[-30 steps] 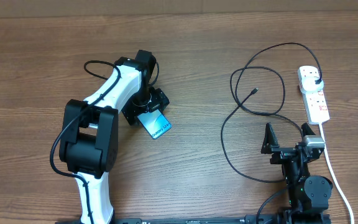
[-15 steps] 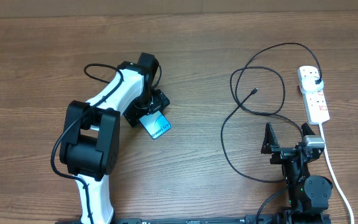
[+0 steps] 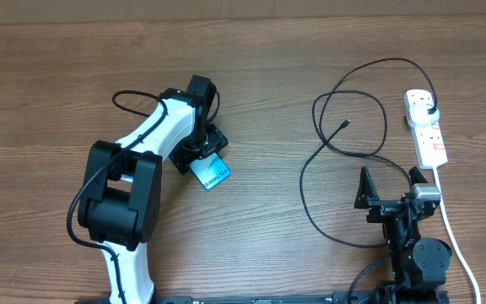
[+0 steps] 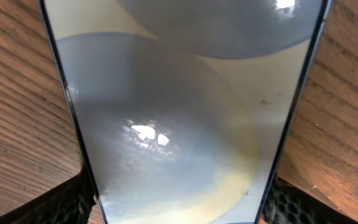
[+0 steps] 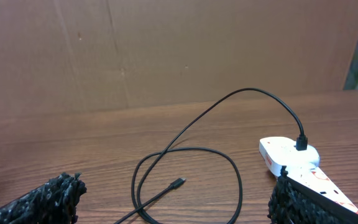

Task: Plug charger to phone and switch on socket
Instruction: 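Close left gripper on the smartphone's long edges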

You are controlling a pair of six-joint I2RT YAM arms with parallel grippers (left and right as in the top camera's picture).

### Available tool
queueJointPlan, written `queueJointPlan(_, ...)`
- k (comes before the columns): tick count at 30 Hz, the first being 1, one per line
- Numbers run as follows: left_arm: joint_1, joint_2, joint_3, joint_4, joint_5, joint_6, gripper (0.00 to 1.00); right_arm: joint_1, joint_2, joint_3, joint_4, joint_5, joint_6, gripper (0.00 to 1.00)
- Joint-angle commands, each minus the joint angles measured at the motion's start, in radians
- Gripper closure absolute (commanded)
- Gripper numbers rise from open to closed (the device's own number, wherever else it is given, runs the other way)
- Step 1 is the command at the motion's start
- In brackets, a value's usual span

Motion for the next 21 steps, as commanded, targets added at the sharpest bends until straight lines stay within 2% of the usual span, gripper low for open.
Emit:
queueJointPlan(1,-0.006,0.05,-0.049,0.022,-0.01,0.071,0.15,-0.002,-0.009,-0.011,0.007,0.002,-0.007,0.0)
queueJointPlan(10,-0.006,0.05,-0.049,0.064,-0.014,0.344,0.18,-0.002,-0.009,-0.011,0.007,0.002,-0.007,0.0)
queueJointPlan(13,-0.006,0.05,-0.049,0.064,-0.03,0.383,0.19,-0.002,-0.009,-0.011,0.007,0.002,-0.007,0.0)
queueJointPlan(21,-0.006,0.05,-0.027,0.05,-0.054,0.394,0.17,-0.002,-0.009,-0.011,0.007,0.002,-0.007,0.0)
